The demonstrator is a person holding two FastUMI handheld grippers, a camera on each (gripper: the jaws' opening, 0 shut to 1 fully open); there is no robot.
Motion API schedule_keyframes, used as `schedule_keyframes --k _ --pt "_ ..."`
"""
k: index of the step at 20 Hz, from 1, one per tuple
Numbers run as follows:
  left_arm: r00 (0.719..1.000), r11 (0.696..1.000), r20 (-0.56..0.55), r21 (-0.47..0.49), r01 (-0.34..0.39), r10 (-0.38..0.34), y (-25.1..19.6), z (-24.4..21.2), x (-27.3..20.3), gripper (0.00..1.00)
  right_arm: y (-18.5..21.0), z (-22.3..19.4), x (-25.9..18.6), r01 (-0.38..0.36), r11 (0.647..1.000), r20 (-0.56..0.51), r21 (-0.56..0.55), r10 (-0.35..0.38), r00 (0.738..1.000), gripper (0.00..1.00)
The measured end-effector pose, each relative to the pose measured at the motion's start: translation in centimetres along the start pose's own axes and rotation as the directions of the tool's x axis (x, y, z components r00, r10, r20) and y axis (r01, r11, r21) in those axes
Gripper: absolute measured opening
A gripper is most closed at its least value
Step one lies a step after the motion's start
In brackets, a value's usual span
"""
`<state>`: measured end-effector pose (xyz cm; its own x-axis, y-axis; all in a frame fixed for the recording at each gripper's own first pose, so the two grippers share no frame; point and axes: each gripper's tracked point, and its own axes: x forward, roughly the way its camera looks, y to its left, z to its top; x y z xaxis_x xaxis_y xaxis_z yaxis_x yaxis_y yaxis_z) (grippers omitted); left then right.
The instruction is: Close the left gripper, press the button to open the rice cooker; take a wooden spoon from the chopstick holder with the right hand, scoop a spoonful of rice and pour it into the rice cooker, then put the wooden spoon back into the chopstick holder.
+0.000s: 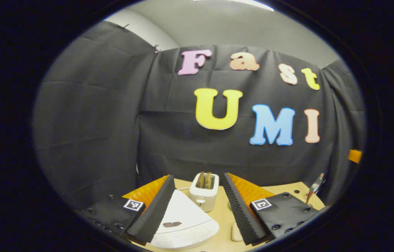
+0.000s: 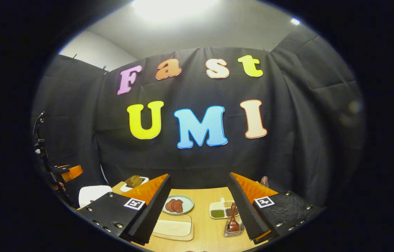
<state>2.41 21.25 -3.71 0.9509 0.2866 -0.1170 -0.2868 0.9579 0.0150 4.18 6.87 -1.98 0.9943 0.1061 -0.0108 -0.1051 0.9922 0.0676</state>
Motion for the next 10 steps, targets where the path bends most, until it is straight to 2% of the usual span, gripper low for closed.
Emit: schedule_keyframes --k 3,5,7,10 --pt "0.995 0.996 0.061 0.035 0.081 -0.083 -4.2 3.6 -2.3 0.97 -0.1 2.4 -1.1 0.025 1.0 0.046 -0.01 -0.025 0.999 0.98" --pt "0.99 0.994 0.087 0.038 0.104 -0.108 -6.3 5.2 -3.8 0.98 0.2 3.3 -1.3 0.014 1.0 0.059 0.0 -0.014 0.998 0.98" --pt "0.988 0.993 0.097 0.034 0.116 -0.118 -7.8 5.7 -4.7 0.97 0.0 3.6 -1.4 -0.002 1.0 0.064 0.003 0.001 0.998 0.98" --pt "0.99 0.995 0.109 0.032 0.091 -0.094 -9.2 5.8 -5.0 0.97 -0.8 3.2 -1.2 -0.031 1.0 0.056 -0.003 0.031 0.998 0.98"
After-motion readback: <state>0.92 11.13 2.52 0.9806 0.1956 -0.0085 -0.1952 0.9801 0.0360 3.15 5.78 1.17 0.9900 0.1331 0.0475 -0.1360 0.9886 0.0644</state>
